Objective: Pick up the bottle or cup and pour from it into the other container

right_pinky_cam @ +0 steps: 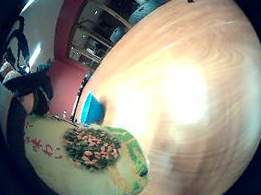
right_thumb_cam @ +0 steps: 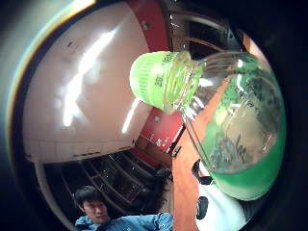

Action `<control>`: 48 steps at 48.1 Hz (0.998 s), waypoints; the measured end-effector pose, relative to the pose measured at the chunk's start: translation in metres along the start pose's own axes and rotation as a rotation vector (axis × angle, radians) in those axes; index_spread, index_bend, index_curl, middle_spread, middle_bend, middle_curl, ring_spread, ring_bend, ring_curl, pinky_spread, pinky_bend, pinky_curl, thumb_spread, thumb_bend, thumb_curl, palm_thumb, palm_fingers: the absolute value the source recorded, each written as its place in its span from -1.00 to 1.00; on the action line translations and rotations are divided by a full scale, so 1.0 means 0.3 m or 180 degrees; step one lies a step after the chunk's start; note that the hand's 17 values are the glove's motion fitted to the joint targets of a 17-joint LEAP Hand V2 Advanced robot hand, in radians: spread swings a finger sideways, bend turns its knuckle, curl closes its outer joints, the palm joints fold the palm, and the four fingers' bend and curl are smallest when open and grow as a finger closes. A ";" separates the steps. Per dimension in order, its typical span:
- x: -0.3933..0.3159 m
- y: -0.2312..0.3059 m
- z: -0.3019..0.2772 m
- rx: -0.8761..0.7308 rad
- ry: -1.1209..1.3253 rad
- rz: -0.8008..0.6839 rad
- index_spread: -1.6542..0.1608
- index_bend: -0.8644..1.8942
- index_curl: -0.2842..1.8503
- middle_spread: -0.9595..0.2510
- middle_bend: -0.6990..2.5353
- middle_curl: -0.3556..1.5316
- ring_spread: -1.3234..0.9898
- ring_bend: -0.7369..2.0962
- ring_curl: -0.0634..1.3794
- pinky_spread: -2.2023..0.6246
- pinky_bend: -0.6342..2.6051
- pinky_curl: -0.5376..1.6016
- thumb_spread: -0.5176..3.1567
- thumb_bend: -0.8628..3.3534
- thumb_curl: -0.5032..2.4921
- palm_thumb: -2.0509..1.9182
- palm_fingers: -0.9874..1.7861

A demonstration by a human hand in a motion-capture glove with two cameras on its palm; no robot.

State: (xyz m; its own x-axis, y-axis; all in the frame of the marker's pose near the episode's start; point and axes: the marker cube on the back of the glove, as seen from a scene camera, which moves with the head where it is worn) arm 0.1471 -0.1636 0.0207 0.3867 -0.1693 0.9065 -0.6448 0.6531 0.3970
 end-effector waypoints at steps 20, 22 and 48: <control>-0.122 -0.134 0.140 -0.0560 0.0579 -0.0046 0.66 -0.29 -0.46 0.46 -0.38 -0.09 0.01 -0.11 -0.29 0.39 -0.24 -0.15 -0.55 -0.61 -0.21 0.54 0.54; -0.133 -0.147 0.158 -0.0616 0.0647 -0.0061 0.66 -0.29 -0.46 0.46 -0.38 -0.09 0.01 -0.11 -0.29 0.39 -0.24 -0.15 -0.55 -0.61 -0.21 0.54 0.54; -0.362 -0.310 0.571 -0.1907 0.4089 -0.0942 0.66 -0.29 -0.45 0.47 -0.38 -0.08 0.01 -0.11 -0.28 0.39 -0.24 -0.13 -0.55 -0.61 -0.20 0.53 0.55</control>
State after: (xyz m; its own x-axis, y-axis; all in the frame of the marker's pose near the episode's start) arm 0.0523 -0.3324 -0.0900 0.9755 0.2060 -0.0768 -0.1948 0.9718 0.1330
